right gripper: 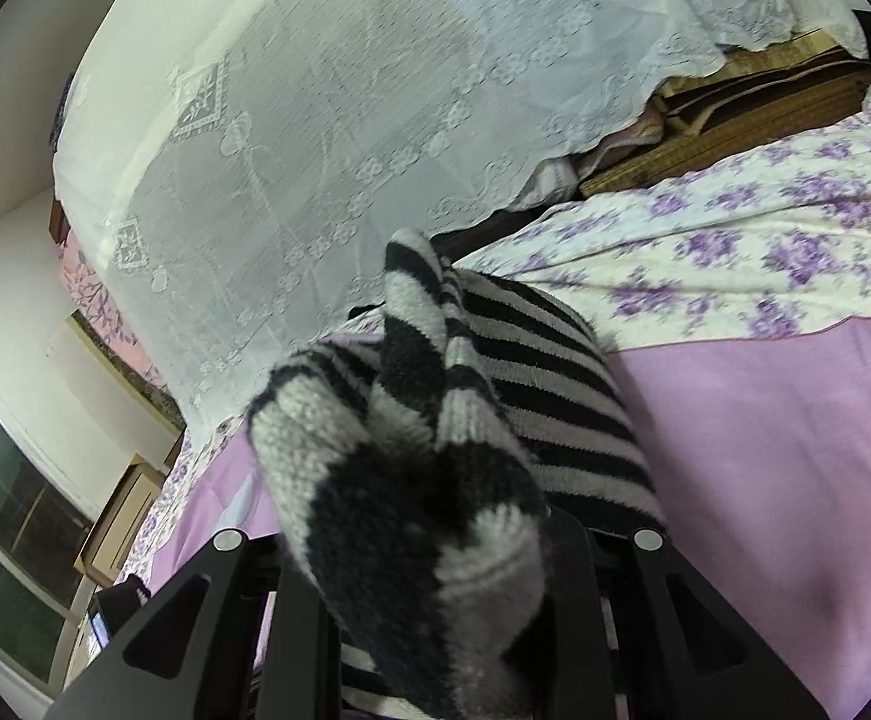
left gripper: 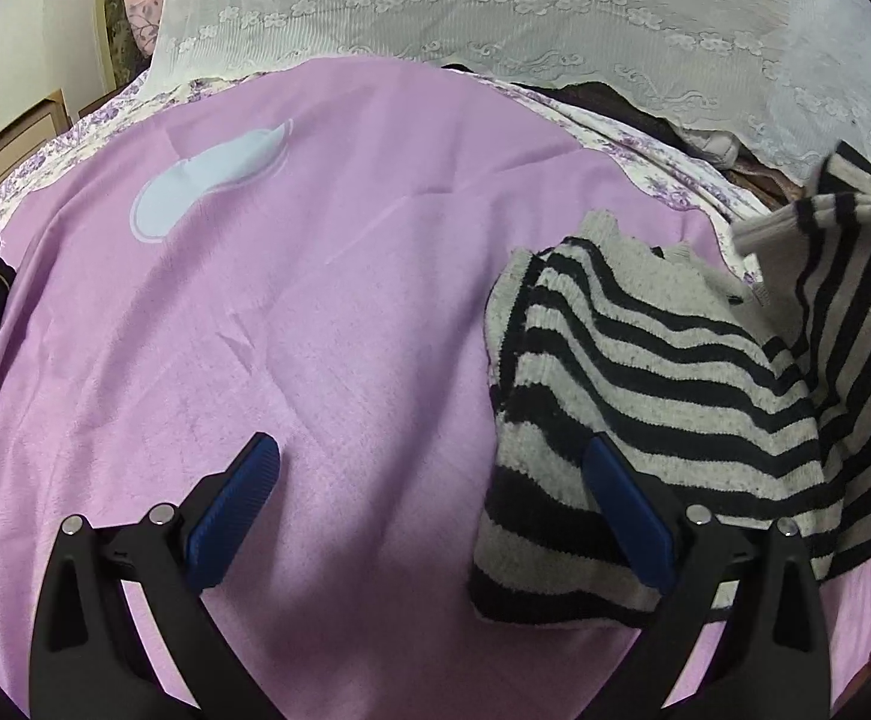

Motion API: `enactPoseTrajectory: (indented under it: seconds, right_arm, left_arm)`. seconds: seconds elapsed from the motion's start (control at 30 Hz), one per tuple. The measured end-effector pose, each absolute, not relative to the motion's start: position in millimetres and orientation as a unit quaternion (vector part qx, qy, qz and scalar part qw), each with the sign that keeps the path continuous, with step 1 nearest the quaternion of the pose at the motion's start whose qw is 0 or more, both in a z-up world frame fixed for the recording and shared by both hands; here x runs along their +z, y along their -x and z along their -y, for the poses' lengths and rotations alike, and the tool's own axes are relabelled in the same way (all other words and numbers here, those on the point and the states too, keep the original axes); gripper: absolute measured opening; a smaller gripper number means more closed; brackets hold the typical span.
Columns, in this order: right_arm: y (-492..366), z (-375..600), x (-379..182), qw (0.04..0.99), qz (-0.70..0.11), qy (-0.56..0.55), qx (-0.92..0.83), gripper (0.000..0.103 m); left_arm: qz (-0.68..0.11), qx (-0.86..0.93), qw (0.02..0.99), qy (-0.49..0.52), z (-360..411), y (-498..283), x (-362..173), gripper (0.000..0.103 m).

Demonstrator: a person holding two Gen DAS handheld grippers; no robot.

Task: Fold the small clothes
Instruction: 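Carry the held striped knit with the right tool beside the folded sweater, then lower the striped knit onto the folded sweater with the right tool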

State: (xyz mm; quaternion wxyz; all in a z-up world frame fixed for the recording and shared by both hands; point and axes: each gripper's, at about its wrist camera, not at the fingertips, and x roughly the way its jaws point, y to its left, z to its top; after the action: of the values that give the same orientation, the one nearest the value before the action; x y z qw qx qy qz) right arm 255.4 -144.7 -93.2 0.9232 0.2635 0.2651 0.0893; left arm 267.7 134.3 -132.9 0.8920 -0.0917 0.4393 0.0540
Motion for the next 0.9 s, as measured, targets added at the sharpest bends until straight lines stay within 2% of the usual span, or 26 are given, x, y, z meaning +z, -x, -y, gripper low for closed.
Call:
enactPoseTrajectory:
  seconds: [0.3,0.57,0.73,0.9]
  right_arm:
    - [-255.4,112.5,-97.1,0.923,-0.280,-0.238,0.117,0.021]
    - [-251.9,103.6,-96.9,0.926,-0.284,-0.212,0.129,0.021]
    - [-244.4,85.1,-94.9,0.933,-0.280,-0.176,0.139,0.021]
    - [-231.1,59.1,-85.9,0.943,-0.262,-0.134,0.155,0.021]
  left_arm:
    - [-0.438,0.019,0.893,0.096,-112.3,-302.1,-132.4,0.098]
    - [-0.425,0.016,0.903,0.054,-72.7,-356.0,-128.4,0.099]
    - [-0.431,0.014,0.897,0.093,-91.8,-374.5,-133.0,0.098]
    - [-0.401,-0.003,0.902,0.160,-126.0,-368.0,-113.7,0.098]
